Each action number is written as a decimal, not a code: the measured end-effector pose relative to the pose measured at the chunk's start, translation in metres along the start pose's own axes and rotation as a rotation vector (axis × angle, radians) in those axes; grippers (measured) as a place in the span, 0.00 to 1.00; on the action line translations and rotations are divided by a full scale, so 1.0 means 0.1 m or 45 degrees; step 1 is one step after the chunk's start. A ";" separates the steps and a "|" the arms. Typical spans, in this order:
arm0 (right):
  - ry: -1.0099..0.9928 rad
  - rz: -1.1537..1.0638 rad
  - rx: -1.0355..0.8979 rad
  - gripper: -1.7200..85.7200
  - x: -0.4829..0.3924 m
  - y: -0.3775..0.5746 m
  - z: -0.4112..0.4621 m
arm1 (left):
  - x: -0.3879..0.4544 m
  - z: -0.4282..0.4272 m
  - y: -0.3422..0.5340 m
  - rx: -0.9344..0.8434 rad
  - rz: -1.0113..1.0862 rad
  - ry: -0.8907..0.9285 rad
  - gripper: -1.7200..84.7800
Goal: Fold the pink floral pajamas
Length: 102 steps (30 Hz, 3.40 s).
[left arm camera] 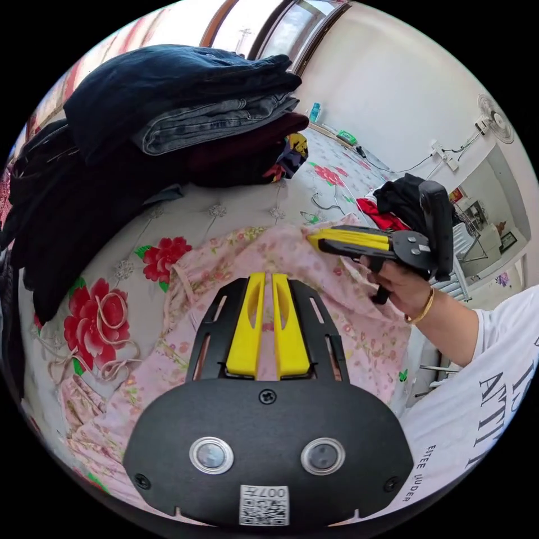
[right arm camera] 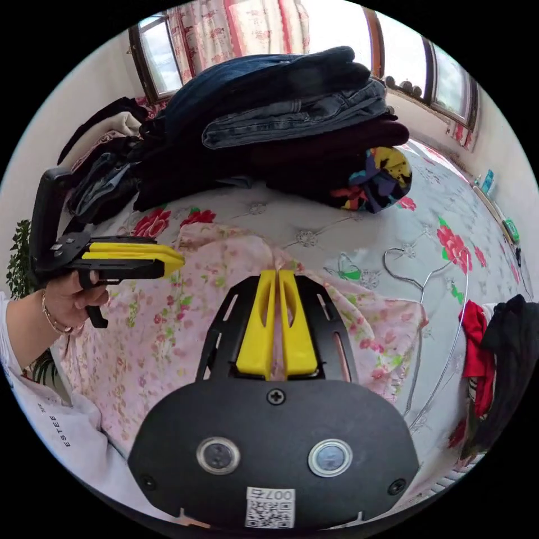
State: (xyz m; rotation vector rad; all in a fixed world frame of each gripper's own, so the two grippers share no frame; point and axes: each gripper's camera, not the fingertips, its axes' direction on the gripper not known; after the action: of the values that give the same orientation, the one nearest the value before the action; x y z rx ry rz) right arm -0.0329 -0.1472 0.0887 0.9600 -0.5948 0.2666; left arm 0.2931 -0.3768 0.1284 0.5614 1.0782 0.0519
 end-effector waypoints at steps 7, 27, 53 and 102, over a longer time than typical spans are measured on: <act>0.022 0.470 -0.014 0.06 1.07 0.62 -0.54 | -0.37 -0.49 0.53 -0.090 -0.211 -0.114 0.01; 0.048 -0.336 0.096 0.02 -0.90 0.13 -0.98 | -0.80 -2.76 2.60 0.022 -1.038 -0.430 0.01; -0.194 0.265 -0.321 0.11 -0.25 1.17 -0.31 | -0.67 -3.20 3.14 -0.005 -1.251 -0.396 0.02; -0.519 0.087 -0.440 0.05 0.15 0.11 0.65 | 3.80 -0.76 -0.50 -0.385 0.773 -0.141 0.12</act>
State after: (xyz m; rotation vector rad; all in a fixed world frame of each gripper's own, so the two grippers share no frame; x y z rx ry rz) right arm -0.0486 -0.1955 0.1328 0.6600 -1.0125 0.0225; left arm 0.4019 -0.2721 -0.2315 0.5911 0.7427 0.6950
